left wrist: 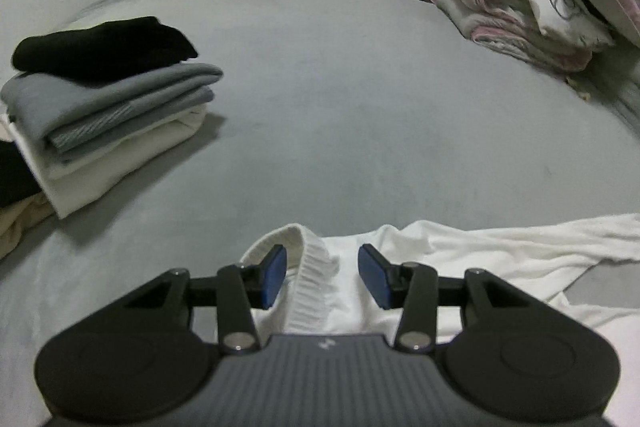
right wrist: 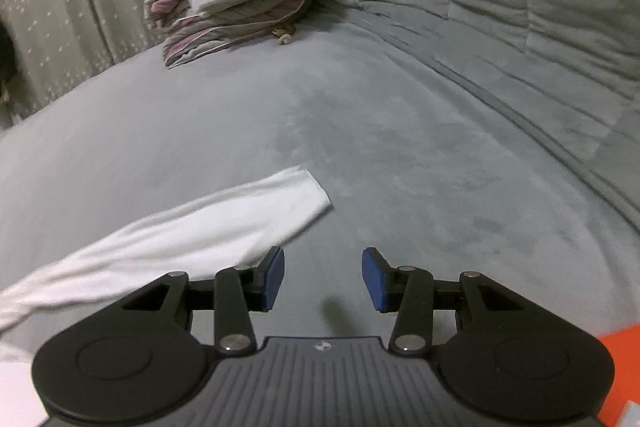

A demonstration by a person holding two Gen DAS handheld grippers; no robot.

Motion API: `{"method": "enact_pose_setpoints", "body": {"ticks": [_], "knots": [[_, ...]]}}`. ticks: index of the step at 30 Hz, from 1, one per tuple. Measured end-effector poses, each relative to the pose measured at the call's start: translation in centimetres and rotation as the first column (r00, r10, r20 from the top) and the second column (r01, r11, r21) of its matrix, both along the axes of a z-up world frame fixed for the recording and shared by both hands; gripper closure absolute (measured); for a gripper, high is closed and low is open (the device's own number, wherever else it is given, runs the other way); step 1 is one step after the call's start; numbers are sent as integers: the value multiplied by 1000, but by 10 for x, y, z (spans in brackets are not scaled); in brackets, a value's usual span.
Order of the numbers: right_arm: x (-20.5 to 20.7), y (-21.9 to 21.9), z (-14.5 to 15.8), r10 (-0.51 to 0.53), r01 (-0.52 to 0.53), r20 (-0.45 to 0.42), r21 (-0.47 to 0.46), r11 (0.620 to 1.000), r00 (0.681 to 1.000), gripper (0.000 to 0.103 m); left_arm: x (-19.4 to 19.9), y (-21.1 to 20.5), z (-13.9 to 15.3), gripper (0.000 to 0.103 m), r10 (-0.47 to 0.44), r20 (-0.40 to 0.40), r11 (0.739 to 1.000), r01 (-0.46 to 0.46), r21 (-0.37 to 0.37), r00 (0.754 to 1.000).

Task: Fold clothes

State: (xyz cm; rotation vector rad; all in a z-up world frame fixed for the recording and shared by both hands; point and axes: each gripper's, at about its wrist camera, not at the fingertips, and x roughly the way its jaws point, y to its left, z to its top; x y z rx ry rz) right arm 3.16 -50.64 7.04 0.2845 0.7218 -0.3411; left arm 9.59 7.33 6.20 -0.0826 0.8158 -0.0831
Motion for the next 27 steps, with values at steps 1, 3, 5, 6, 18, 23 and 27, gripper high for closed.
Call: {"method": "enact_pose_setpoints", "body": {"ticks": [1,3,5,6,18,23,27], "knots": [[8,-1,-3,-5,5,-2,-7,1000,1000,60,1,-1,-2,62,-2,1,1000,2,1,1000],[22,-2,-8,-12,12,-4,-15,1000,1000,60,4,-1,-5,62,-3,-3,1000,3,-8,1000],[34,-1,-13,-13,13,1,-1,1000,1000,60,7,-1,-7,62,-1,-7,1000,1,-16,1000],[38,0,-15,-13,13,5,7,1000,1000,60,9,1,-9,62,1,-10,1000,-1,-23,1000],[75,11,-34,-28,27,-38,-26,999,999,74,27,20,-18,96,22,-57,994,-28,-110,998],[73,13,-28,-28,28,2,-47,998,1000,95,26,35,-13,97,68,-52,984,-76,-163,996],[57,10,1,-71,76,123,-37,996,990,96,21,56,3,97,125,-12,962,-124,-242,992]]}}
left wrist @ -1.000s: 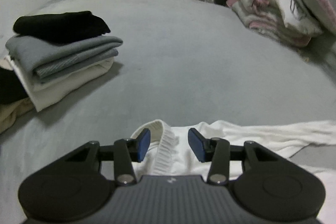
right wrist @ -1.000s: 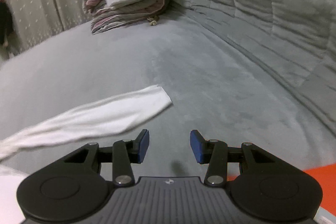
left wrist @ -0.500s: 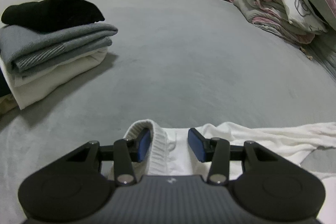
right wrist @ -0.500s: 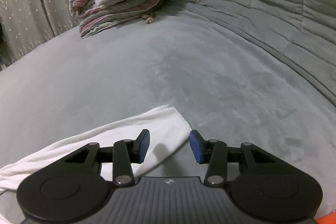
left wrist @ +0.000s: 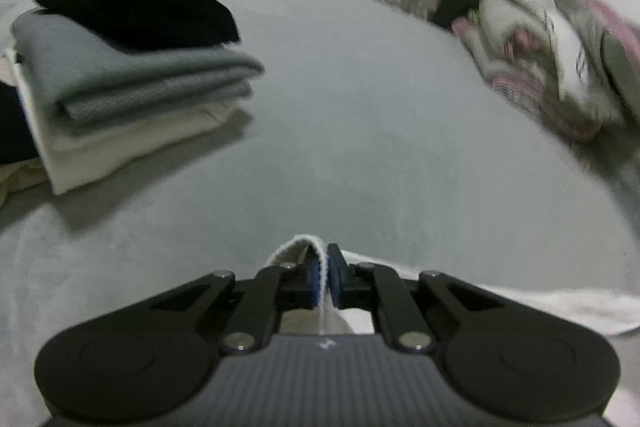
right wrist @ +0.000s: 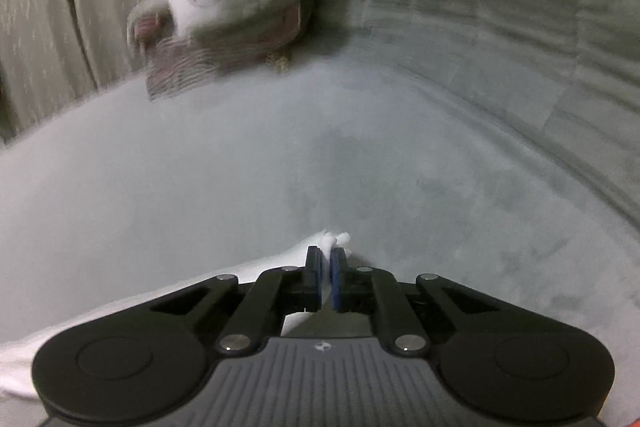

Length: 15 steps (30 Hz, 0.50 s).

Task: Fold clothes

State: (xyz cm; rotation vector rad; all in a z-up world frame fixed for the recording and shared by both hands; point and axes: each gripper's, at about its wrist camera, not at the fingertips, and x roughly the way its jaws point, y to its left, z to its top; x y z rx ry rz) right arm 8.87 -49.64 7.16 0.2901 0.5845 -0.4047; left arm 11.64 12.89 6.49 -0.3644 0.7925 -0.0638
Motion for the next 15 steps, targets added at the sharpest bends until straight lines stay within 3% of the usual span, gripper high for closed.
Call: {"method": "enact_pose_setpoints", "body": {"ticks": [7,13,15], "knots": [[-36,13,52,6,11,261,-61,998,965,99,-1,26,12,97,51,34,996,-48,-78,998],[-31,14,53,-5,19,247,-54,998,969,99,5,30,6,97,70,17,995,-69,-77,997],[-35,14,58,-13,29,291,-51,998,957,99,5,30,8,97,70,25,994,-67,-90,997]]}}
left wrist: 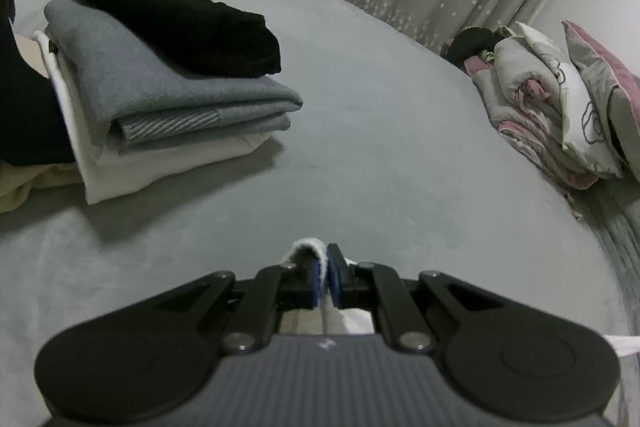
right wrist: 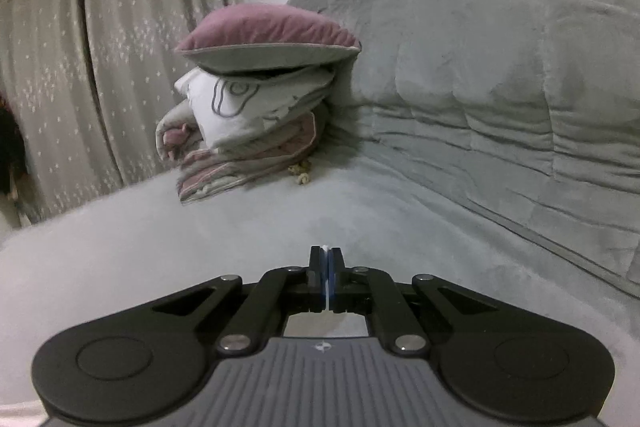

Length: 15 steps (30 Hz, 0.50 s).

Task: Fold clothes

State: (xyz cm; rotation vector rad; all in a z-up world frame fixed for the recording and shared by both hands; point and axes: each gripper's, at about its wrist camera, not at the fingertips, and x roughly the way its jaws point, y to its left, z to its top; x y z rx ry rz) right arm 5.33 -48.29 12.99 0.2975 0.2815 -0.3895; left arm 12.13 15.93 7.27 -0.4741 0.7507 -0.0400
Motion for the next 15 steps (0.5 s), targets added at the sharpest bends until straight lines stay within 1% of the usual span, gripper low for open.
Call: {"method": "enact_pose_setpoints", "body": {"ticks": [6,10,11,15], "knots": [[-35,8,35,-17,22,157,-29,999,987,99,-8,3,14,97,5,64,999,-2,-50,998],[-69,20,64,15,-6,231,-40,999,973,99,-15,3,20,97,-3,84,999,7,-47,996],[-75,24,69,25,-14,235,-46,999,972,99,-16,2,21,97,-7,87,999,10,-43,996],[-68,33,77,36,-24,166,-75,997,985,99,-7,-3,16,97,-7,68,1000,7,-4,998]]}}
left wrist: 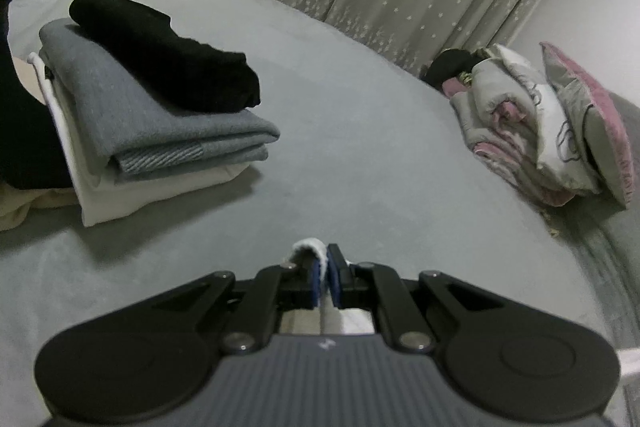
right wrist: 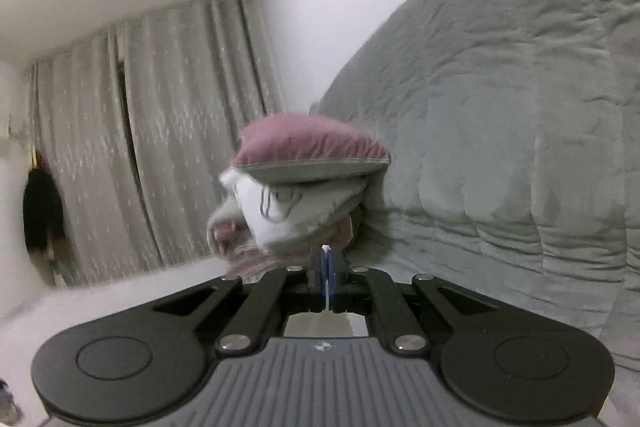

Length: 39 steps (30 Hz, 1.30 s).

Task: Fold clothes

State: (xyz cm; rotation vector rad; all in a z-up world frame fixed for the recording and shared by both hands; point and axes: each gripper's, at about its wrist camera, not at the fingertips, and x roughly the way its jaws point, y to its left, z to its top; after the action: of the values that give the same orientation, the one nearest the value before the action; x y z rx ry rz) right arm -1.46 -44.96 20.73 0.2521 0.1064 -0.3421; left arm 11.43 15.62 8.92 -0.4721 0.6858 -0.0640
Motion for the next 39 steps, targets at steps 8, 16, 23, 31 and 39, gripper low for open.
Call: {"method": "enact_pose_setpoints", "body": {"ticks": [8,16,23,31,39], "knots": [[122,-24,-89,-35,70,-297,108,992,954,99,27,-11,-21,97,28,-24,996,-26,86,999],[196,-12,-132,-39,46,-376,12,999,926,99,34,1,-41,97,64,-68,996,-59,68,996],[216,-5,-140,-58,32,-381,-75,997,923,99,35,-3,-44,97,77,-66,992,-70,105,995],[195,-64,-140,20,40,-336,171,984,942,79,35,-4,-47,97,96,-80,988,-85,128,992],[209,-68,-181,101,-48,-545,111,993,832,78,37,-9,-50,97,92,-94,986,-77,150,991]]}}
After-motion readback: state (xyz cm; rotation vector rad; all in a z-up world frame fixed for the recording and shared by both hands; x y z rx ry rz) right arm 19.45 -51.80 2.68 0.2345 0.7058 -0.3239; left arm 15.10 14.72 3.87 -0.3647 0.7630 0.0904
